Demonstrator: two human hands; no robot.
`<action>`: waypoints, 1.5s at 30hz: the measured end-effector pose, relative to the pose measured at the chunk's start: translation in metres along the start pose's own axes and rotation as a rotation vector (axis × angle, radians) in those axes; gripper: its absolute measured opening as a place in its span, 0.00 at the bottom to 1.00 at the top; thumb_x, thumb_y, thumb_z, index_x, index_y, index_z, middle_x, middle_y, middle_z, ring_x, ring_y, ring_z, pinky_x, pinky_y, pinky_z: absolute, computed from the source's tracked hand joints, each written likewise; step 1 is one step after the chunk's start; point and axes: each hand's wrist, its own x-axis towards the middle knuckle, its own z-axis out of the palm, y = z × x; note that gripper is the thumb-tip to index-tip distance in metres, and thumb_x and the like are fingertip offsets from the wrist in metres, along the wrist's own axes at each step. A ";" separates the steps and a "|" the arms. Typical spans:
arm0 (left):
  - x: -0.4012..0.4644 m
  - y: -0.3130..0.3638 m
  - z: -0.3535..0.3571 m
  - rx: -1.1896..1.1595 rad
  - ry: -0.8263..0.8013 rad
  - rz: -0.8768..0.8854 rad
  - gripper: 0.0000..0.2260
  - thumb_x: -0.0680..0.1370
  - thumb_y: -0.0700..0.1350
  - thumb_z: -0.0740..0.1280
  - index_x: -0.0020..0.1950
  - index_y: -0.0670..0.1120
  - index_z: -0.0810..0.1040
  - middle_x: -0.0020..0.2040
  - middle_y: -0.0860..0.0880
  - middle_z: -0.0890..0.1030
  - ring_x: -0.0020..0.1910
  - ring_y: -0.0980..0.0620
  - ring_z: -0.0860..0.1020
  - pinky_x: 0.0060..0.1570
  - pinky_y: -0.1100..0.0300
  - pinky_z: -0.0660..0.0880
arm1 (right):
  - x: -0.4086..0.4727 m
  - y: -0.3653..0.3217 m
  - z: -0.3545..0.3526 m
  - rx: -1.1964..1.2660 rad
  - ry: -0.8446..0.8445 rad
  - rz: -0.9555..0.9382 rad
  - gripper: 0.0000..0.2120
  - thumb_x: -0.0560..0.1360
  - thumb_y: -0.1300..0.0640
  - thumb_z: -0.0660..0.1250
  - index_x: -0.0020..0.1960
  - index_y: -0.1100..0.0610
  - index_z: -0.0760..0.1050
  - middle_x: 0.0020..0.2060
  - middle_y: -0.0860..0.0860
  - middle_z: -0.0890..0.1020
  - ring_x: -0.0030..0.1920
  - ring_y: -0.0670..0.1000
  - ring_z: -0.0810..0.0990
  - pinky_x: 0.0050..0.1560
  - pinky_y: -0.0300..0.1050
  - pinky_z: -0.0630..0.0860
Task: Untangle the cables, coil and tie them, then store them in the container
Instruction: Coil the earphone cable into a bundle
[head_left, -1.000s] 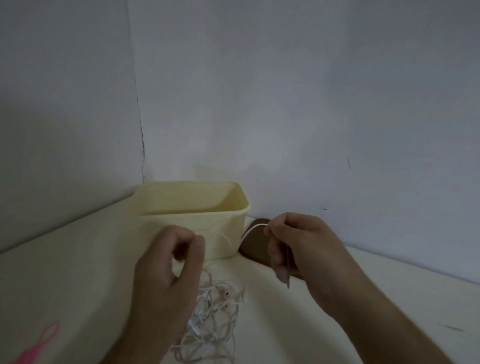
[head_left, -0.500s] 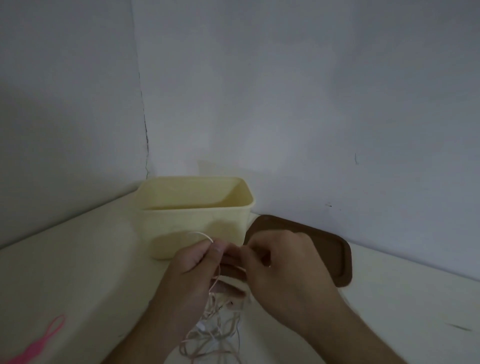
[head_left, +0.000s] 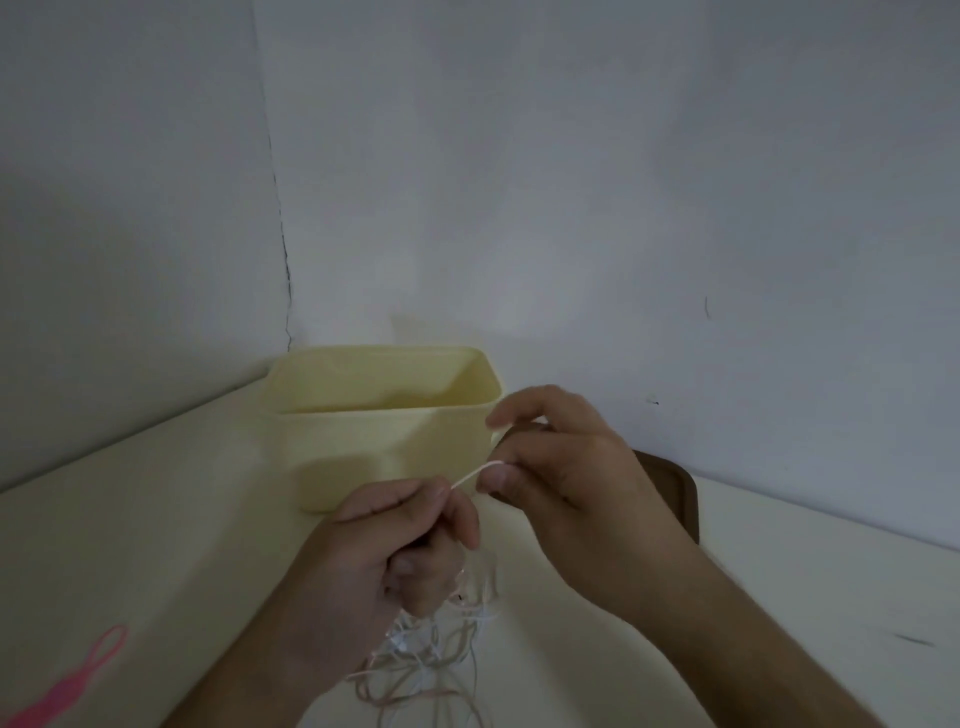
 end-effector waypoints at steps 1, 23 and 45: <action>0.000 0.000 -0.001 -0.028 -0.006 -0.009 0.16 0.78 0.50 0.69 0.45 0.36 0.79 0.29 0.50 0.59 0.27 0.55 0.56 0.28 0.60 0.55 | 0.000 0.000 0.000 0.030 0.009 0.056 0.12 0.83 0.54 0.70 0.42 0.50 0.84 0.62 0.34 0.74 0.68 0.42 0.70 0.65 0.32 0.67; 0.004 0.001 0.011 0.286 0.409 0.223 0.12 0.76 0.38 0.70 0.56 0.44 0.88 0.52 0.43 0.89 0.52 0.48 0.88 0.34 0.58 0.83 | -0.017 -0.021 0.026 -0.068 -0.343 0.045 0.11 0.84 0.54 0.59 0.43 0.47 0.70 0.37 0.44 0.77 0.38 0.49 0.77 0.37 0.41 0.71; 0.001 0.005 0.008 -0.008 0.217 0.184 0.19 0.68 0.44 0.80 0.57 0.40 0.87 0.55 0.35 0.86 0.51 0.43 0.88 0.30 0.58 0.80 | -0.013 -0.007 0.021 0.115 -0.142 0.125 0.09 0.81 0.59 0.63 0.44 0.50 0.76 0.32 0.44 0.79 0.34 0.47 0.76 0.36 0.50 0.75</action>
